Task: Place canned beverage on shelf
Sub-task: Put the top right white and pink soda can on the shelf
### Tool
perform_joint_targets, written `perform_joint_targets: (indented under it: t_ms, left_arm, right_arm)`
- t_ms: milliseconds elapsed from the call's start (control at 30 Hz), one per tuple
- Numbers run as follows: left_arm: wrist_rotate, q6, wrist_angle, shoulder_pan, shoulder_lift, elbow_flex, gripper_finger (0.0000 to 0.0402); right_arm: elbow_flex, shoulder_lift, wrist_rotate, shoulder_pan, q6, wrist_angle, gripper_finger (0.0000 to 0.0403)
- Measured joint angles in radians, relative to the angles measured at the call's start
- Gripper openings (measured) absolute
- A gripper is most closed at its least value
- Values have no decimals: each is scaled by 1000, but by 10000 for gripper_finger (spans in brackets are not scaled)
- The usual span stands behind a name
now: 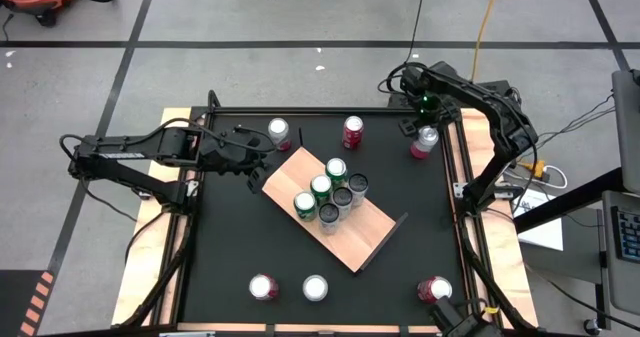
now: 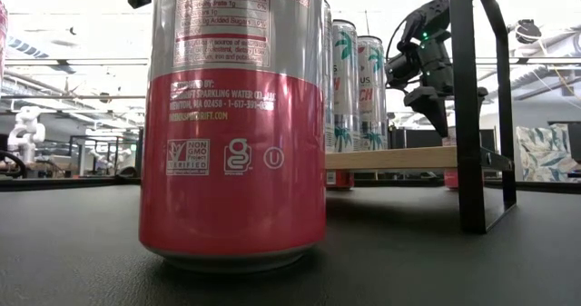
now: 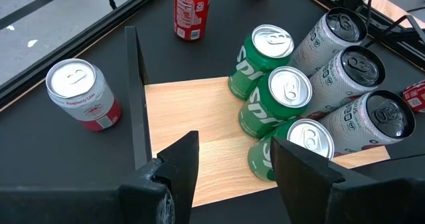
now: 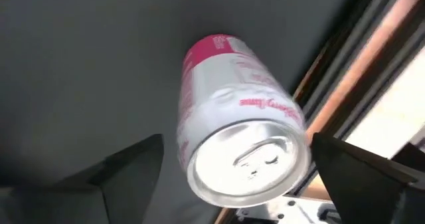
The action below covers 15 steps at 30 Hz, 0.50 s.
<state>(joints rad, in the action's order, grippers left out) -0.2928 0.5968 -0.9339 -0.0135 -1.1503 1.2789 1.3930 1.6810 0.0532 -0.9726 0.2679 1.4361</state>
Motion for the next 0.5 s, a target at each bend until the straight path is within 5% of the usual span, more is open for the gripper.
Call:
perform_joint_targets:
  t_ms: [500]
  left_arm:
    - [0,-3,0,0,1,-15,187]
  right_arm:
    - [-82,-6,-30,1,-5,-29,304]
